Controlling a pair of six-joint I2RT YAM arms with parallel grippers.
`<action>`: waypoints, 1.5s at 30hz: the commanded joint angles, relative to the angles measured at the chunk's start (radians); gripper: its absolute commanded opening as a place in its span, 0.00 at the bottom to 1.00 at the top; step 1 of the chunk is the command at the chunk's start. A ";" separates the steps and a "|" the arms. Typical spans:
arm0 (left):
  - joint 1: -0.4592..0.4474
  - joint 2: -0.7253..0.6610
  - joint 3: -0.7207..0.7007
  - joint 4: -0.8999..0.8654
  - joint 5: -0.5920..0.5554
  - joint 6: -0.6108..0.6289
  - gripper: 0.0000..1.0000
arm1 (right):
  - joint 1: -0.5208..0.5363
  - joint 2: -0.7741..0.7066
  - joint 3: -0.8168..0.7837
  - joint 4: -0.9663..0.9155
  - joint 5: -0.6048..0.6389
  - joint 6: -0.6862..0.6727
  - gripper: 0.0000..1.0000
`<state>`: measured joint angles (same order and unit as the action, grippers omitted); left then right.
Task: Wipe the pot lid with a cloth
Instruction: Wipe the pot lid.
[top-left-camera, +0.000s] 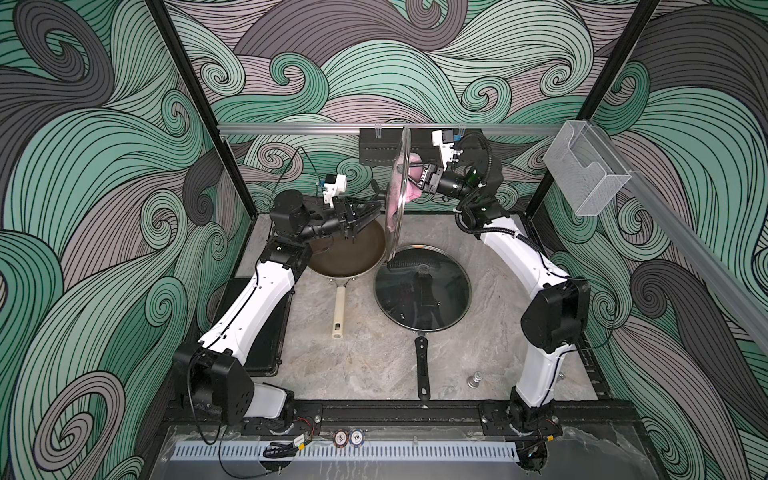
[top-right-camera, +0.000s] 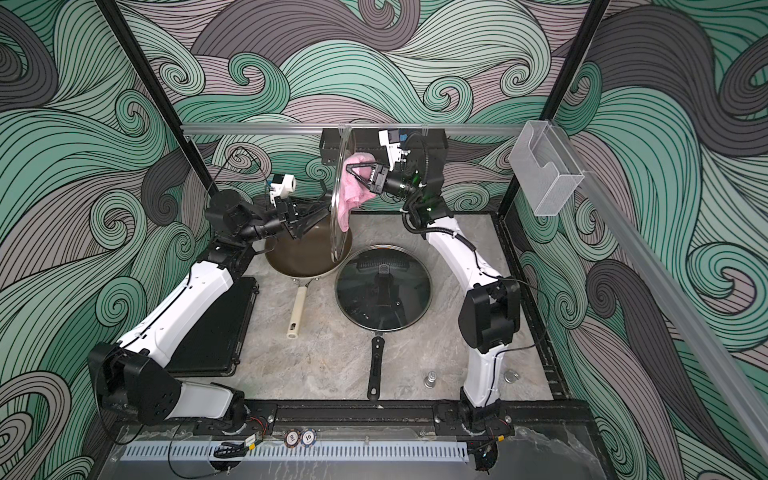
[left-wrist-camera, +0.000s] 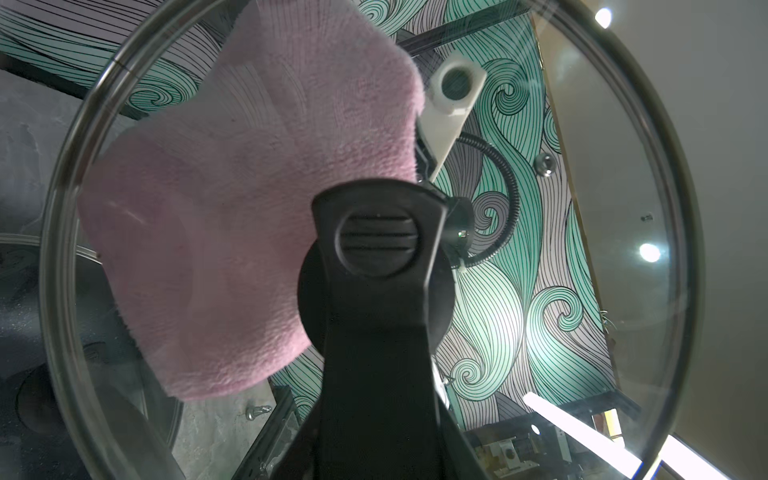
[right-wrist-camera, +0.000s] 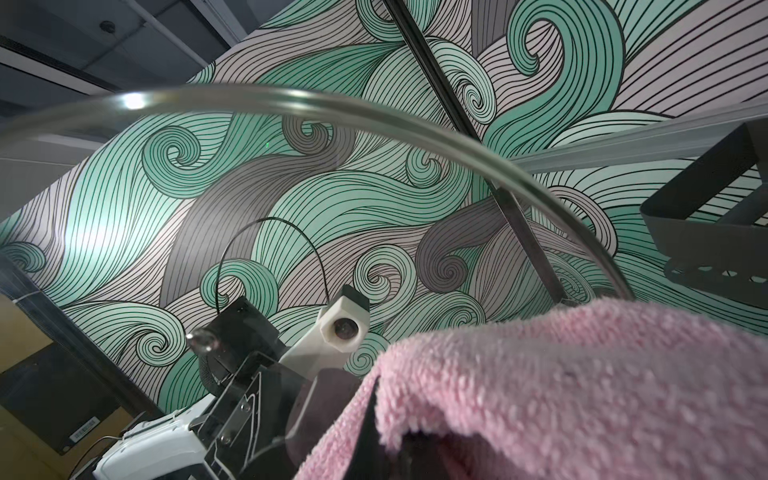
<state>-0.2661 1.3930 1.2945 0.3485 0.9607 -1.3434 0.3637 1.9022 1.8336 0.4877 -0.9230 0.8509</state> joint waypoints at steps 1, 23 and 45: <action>-0.005 -0.018 0.118 0.283 -0.003 -0.024 0.00 | 0.004 -0.044 -0.073 0.053 0.000 0.030 0.00; -0.029 -0.041 0.036 0.359 -0.020 -0.059 0.00 | -0.003 -0.066 -0.048 -0.029 0.029 -0.046 0.00; 0.010 -0.062 0.148 -0.342 -0.146 0.437 0.00 | 0.005 -0.300 -0.204 -0.115 0.036 -0.101 0.00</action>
<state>-0.2687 1.3556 1.3079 -0.0109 0.8619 -1.0386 0.3710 1.6661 1.6615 0.3939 -0.8955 0.7910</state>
